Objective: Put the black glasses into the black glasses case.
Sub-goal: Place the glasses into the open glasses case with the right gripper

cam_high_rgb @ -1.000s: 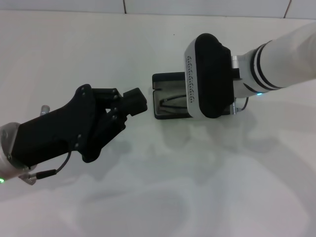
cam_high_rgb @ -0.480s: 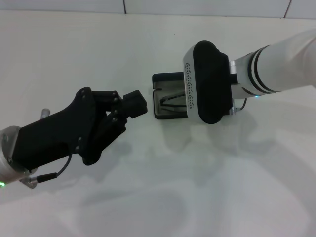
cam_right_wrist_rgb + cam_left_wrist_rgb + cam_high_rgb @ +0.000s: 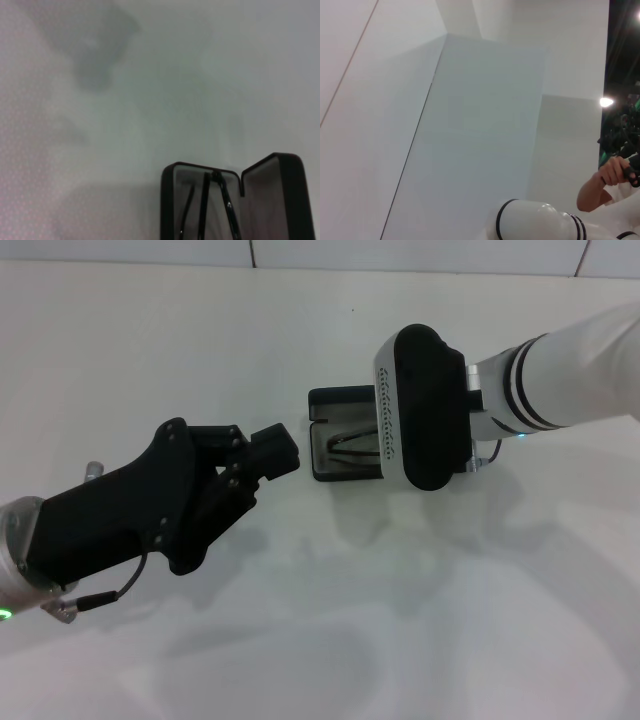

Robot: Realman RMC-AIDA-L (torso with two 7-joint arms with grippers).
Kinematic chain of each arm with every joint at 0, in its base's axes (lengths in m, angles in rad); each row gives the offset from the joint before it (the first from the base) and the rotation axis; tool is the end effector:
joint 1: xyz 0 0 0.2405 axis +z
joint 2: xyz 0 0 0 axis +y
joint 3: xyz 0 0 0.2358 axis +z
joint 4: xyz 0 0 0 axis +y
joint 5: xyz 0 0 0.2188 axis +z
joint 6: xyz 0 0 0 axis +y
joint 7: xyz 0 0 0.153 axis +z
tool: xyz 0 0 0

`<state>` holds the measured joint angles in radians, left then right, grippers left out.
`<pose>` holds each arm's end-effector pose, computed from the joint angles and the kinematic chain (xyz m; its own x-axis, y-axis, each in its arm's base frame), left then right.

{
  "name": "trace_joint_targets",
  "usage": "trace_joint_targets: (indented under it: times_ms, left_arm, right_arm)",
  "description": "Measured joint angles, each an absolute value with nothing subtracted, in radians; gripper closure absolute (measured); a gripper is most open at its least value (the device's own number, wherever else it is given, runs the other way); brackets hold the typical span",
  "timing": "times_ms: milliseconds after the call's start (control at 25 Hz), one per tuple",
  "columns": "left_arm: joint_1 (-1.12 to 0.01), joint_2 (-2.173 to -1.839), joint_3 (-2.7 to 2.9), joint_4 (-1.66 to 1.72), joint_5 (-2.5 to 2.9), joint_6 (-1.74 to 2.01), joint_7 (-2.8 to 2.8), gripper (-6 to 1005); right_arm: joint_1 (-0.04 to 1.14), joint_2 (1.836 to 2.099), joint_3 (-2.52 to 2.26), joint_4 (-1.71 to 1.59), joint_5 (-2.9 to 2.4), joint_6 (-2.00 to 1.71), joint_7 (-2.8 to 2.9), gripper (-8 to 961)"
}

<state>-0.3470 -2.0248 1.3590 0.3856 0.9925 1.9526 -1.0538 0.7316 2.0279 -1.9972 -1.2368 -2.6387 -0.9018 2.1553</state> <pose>-0.2122 0.2414 0.0048 0.3603 0.1539 0.9201 0.2342 -0.9696 0.0705 0.0963 0.3747 -0.0973 0.8363 0.2834 0.4694 0.4639 -0.8222 -0.3299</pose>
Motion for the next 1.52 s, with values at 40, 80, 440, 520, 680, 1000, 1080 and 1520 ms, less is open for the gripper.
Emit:
trace_joint_targets:
  times_ms: [40,80,440,520,680,1000,1080,1520]
  left_arm:
    - [-0.347,-2.025,1.359,0.385,0.993,1.953,-1.054,947]
    - [-0.347,-2.025,1.359,0.385,0.993,1.953,-1.053,947]
    - [-0.349,-2.025,1.359,0.385,0.992,1.953,-1.052,947]
    - [-0.349,-2.025,1.359,0.385,0.992,1.953,-1.052,947]
    - [-0.350,-2.025,1.359,0.385,0.992,1.953,-1.052,947]
    - [-0.350,-2.025,1.359,0.385,0.991,1.953,-1.052,947]
    - [-0.351,-2.025,1.359,0.385,0.991,1.953,-1.052,947]
    - [-0.350,-2.025,1.359,0.385,0.992,1.953,-1.050,947]
  right_arm:
    - [0.732,2.028,-1.997,-1.235,-2.639,-0.902,2.155,850]
    - [0.732,2.028,-1.997,-1.234,-2.640,-0.902,2.155,850]
    - [0.732,2.028,-2.000,-1.233,-2.653,-0.892,2.155,850]
    - [0.732,2.028,-2.000,-1.233,-2.653,-0.891,2.155,850]
    - [0.732,2.028,-2.000,-1.234,-2.657,-0.891,2.155,849]
    - [0.732,2.028,-2.010,-1.241,-2.672,-0.892,2.156,849]
    - [0.731,2.028,-2.010,-1.242,-2.672,-0.892,2.156,849]
    - [0.735,2.028,-2.021,-1.239,-2.678,-0.900,2.157,846]
